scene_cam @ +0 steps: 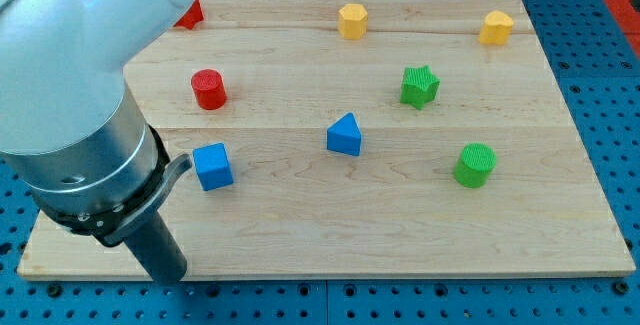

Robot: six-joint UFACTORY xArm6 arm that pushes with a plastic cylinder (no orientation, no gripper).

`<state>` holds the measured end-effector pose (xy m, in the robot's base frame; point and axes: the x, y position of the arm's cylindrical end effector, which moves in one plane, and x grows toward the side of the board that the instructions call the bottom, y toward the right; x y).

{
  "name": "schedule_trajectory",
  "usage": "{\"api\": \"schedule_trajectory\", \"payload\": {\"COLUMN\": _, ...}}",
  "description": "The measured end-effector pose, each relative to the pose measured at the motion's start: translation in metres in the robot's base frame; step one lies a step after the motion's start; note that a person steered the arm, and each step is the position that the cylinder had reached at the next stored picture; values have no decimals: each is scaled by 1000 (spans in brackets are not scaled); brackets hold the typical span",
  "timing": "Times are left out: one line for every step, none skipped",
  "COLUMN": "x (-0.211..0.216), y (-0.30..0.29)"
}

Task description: Place yellow heart bottom right to yellow hexagon

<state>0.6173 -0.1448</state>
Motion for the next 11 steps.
{"api": "schedule_trajectory", "payload": {"x": 0, "y": 0}}
{"api": "schedule_trajectory", "payload": {"x": 0, "y": 0}}
{"api": "schedule_trajectory", "payload": {"x": -4, "y": 2}}
{"api": "schedule_trajectory", "payload": {"x": 1, "y": 5}}
{"api": "schedule_trajectory", "payload": {"x": -18, "y": 100}}
{"api": "schedule_trajectory", "payload": {"x": -34, "y": 227}}
{"api": "schedule_trajectory", "payload": {"x": -43, "y": 314}}
{"api": "schedule_trajectory", "payload": {"x": -84, "y": 381}}
{"api": "schedule_trajectory", "payload": {"x": -157, "y": 392}}
{"api": "schedule_trajectory", "payload": {"x": -238, "y": 392}}
{"api": "schedule_trajectory", "payload": {"x": -287, "y": 404}}
